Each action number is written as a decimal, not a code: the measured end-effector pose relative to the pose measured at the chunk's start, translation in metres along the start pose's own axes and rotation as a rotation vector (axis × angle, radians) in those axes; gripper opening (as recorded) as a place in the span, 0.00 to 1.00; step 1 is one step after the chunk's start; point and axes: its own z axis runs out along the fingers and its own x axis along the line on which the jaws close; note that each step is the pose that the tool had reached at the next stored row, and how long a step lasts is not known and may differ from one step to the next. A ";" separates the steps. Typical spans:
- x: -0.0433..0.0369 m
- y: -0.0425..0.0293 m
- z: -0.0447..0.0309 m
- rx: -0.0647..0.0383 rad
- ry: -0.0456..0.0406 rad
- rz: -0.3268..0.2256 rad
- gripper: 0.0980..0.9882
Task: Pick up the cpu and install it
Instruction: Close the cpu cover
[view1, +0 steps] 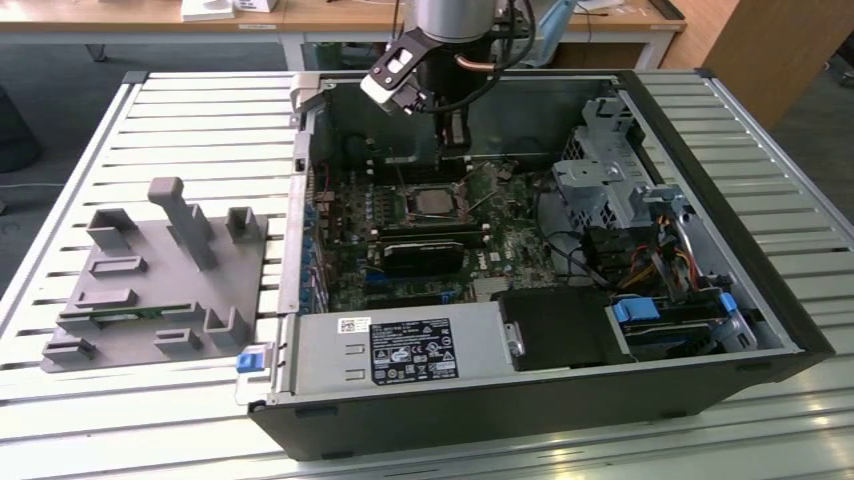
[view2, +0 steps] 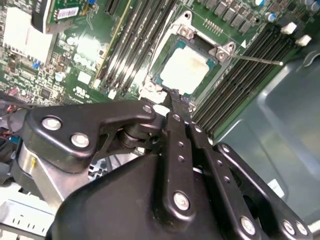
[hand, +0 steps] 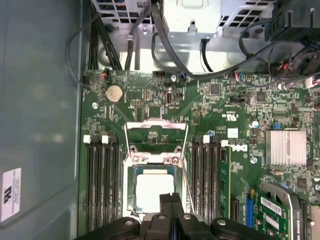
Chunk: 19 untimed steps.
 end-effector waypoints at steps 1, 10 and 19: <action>0.0000 0.0005 -0.0009 0.000 0.0001 0.000 0.01; 0.0001 0.0235 0.0011 0.004 0.0002 0.000 0.01; 0.0028 0.0369 0.0069 0.008 0.0006 -0.012 0.01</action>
